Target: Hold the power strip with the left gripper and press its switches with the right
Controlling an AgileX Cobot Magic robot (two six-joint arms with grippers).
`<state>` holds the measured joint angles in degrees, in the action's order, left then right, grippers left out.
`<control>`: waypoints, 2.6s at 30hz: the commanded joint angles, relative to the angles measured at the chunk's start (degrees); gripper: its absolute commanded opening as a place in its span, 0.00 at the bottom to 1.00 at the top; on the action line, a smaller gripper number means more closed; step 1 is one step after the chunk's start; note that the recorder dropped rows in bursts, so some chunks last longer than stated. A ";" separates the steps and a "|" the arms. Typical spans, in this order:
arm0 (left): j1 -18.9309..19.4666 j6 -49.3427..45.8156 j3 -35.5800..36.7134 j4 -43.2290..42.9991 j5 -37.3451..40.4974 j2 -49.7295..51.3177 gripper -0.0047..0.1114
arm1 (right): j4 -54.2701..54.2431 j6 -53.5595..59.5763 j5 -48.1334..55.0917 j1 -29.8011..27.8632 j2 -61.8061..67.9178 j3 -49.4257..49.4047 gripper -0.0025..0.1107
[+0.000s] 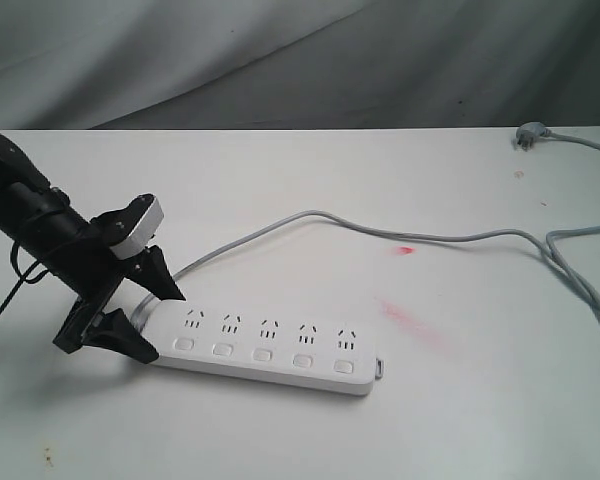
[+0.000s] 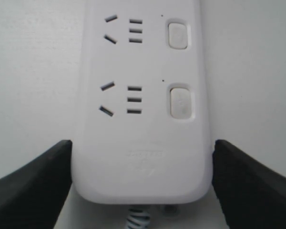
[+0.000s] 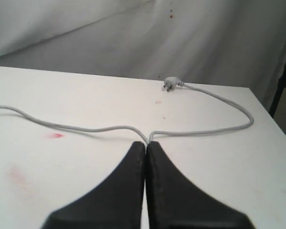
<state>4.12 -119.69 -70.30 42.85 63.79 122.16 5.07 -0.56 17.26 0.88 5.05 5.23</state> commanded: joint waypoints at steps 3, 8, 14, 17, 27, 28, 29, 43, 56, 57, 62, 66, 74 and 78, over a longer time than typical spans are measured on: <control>-0.13 -0.30 -0.33 0.14 0.46 -0.06 0.35 | -0.55 0.56 -0.82 -0.38 -5.05 -4.62 0.02; -0.13 -0.30 -0.33 0.11 0.46 -0.06 0.35 | -1.24 0.06 -2.04 -2.26 -5.05 -5.23 0.02; -0.13 -0.30 -0.33 0.11 0.46 -0.06 0.35 | -2.09 -0.06 -1.64 -7.02 -5.05 -5.23 0.02; -0.13 -0.30 -0.33 0.11 0.46 -0.06 0.35 | -2.69 -0.06 -1.00 -7.28 -5.05 -5.23 0.02; -0.13 -0.30 -0.33 0.11 0.46 -0.06 0.35 | -2.87 -0.06 1.73 -7.28 -5.05 -5.23 0.02; -0.13 -0.30 -0.33 0.11 0.46 -0.06 0.35 | -2.87 -0.06 1.73 -7.28 -5.05 -5.23 0.02; -0.13 -0.30 -0.33 0.11 0.46 -0.06 0.35 | -2.87 -0.06 1.73 -7.28 -5.05 -5.23 0.02; -0.13 -0.30 -0.33 0.11 0.46 -0.06 0.35 | -2.87 -0.12 1.73 -7.28 -5.05 -5.23 0.02; -0.13 -0.30 -0.33 0.11 0.46 -0.06 0.35 | -2.87 0.02 1.73 -7.28 -5.05 -5.23 0.02; -0.13 -0.30 -0.33 0.11 0.46 -0.06 0.35 | -2.87 0.02 1.73 -7.28 -5.05 -5.23 0.02; -0.13 -0.30 -0.33 0.11 0.46 -0.06 0.35 | -2.87 0.02 1.73 -7.28 -5.05 -5.23 0.02; -0.13 -0.30 -0.33 0.11 0.46 -0.06 0.35 | -2.87 0.02 1.73 -7.28 -5.05 -5.23 0.02; -0.13 -0.30 -0.33 0.81 0.46 -0.06 0.67 | -2.87 0.02 1.73 -7.28 -5.05 -5.23 0.02; -0.13 2.18 -1.00 2.32 0.46 -0.53 0.91 | -2.87 0.02 1.73 -7.28 -5.05 -5.23 0.02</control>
<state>4.12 -119.58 -70.30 43.41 63.79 122.16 2.62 -0.78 18.93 -5.97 0.35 0.17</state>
